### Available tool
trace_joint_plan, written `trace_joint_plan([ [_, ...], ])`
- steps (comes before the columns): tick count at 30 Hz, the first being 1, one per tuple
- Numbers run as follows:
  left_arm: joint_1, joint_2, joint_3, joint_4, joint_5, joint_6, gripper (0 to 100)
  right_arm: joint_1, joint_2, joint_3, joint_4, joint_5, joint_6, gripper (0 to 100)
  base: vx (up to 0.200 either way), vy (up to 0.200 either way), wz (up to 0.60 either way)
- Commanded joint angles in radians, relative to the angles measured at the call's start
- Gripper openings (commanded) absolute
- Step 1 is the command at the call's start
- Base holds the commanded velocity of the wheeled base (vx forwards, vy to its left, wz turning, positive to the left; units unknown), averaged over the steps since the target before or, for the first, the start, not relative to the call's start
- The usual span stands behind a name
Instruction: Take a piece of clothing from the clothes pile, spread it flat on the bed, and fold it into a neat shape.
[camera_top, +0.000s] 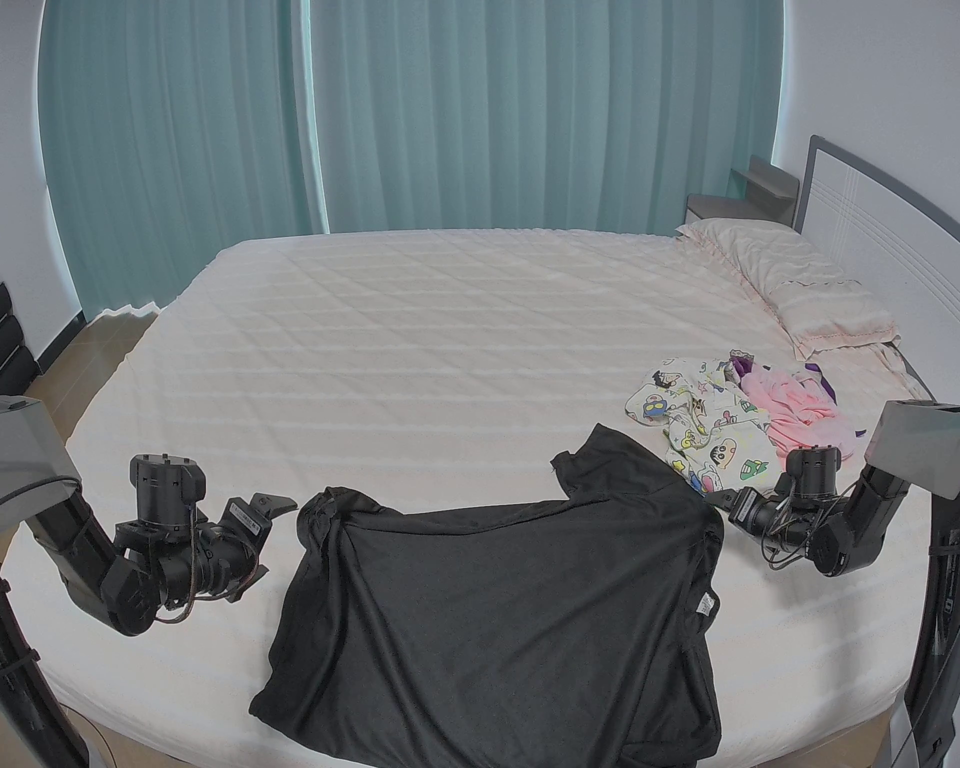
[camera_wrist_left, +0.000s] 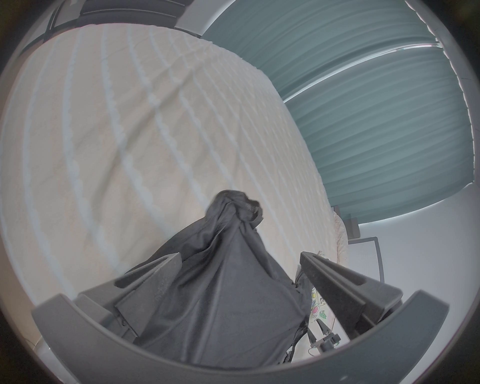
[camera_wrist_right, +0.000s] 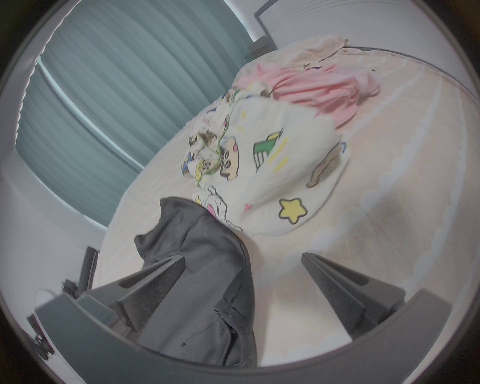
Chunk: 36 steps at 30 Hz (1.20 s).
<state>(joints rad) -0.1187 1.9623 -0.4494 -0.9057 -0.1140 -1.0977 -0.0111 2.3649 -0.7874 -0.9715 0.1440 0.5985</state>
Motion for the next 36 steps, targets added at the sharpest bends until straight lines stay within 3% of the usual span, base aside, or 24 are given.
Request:
trace_joint_plan([
  [1,-0.002,0.052,-0.107,0.010,0.008,0.021,100,-0.017,-0.104,0.080,-0.027,-0.004,0.092,100,0.000,0.000,0.00],
  [6,-0.019,0.119,-0.252,0.088,0.010,0.068,100,0.002,-0.142,0.205,-0.084,0.000,0.138,100,0.000,0.000,0.00],
  [9,-0.039,0.194,-0.410,0.209,0.045,0.091,100,0.022,-0.134,0.294,-0.197,0.000,0.170,100,0.000,0.000,0.00],
  [13,-0.062,0.265,-0.520,0.269,0.082,0.117,100,0.036,-0.121,0.378,-0.325,0.000,0.210,100,0.000,0.000,0.00],
  [14,-0.062,0.265,-0.520,0.269,0.082,0.117,100,0.036,-0.121,0.378,-0.325,0.000,0.210,100,0.000,0.000,0.00],
  [15,-0.064,0.309,-0.551,0.268,0.117,0.196,100,0.042,-0.110,0.418,-0.378,-0.006,0.198,100,0.000,0.000,0.00],
  [18,-0.065,0.375,-0.592,0.263,0.186,0.291,100,0.046,-0.107,0.473,-0.457,-0.003,0.184,100,0.000,0.000,0.00],
  [26,-0.068,0.431,-0.651,0.261,0.212,0.383,100,0.062,-0.105,0.507,-0.500,-0.003,0.182,100,0.000,0.000,0.00],
  [32,-0.070,0.446,-0.675,0.263,0.211,0.392,100,0.069,-0.107,0.516,-0.504,-0.001,0.184,100,0.000,0.000,0.00],
  [33,-0.070,0.448,-0.675,0.263,0.211,0.394,0,0.069,-0.107,0.516,-0.506,-0.001,0.184,100,0.000,0.000,0.00],
  [36,-0.064,0.471,-0.695,0.263,0.212,0.441,0,0.077,-0.102,0.525,-0.526,0.000,0.184,100,0.000,0.000,0.00],
])
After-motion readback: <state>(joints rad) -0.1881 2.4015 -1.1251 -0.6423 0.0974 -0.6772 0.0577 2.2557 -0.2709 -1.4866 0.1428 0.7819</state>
